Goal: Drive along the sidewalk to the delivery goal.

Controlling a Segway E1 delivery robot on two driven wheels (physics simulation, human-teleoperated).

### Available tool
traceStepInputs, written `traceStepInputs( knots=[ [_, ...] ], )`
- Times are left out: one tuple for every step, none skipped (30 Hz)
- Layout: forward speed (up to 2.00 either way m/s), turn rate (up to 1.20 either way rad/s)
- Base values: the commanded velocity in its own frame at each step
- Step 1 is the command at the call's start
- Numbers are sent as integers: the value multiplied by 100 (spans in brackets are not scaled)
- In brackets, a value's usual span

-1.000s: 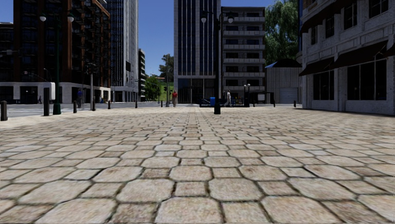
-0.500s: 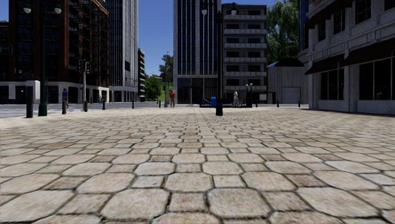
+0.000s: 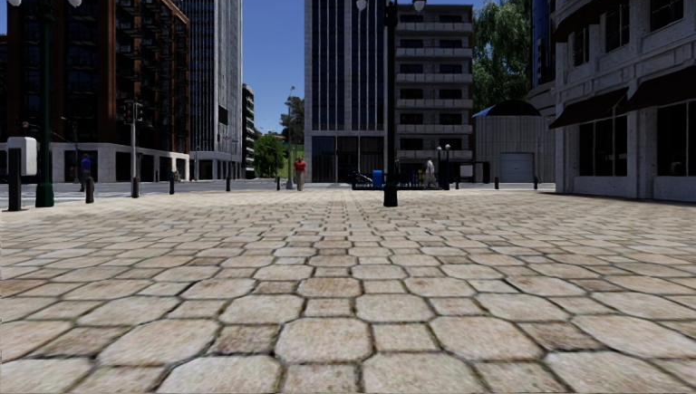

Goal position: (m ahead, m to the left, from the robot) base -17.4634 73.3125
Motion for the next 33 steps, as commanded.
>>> traceStepInputs(
  knots=[
    [200, 0],
    [200, 0],
    [200, 0],
    [200, 0],
    [200, 0],
    [200, 0],
    [200, 0],
    [200, 0],
    [200, 0],
    [200, 0],
    [200, 0],
    [200, 0],
    [200, 0],
    [200, 0],
    [200, 0],
    [200, 0],
    [200, 0],
    [200, 0],
    [200, 0],
    [200, 0],
    [200, 0],
    [200, 0],
    [200, 0],
    [200, 0],
    [200, 0],
    [200, 0],
    [200, 0],
    [200, 0],
    [200, 0],
    [200, 0],
    [200, 0],
    [200, 0],
    [200, 0]
  ],
)
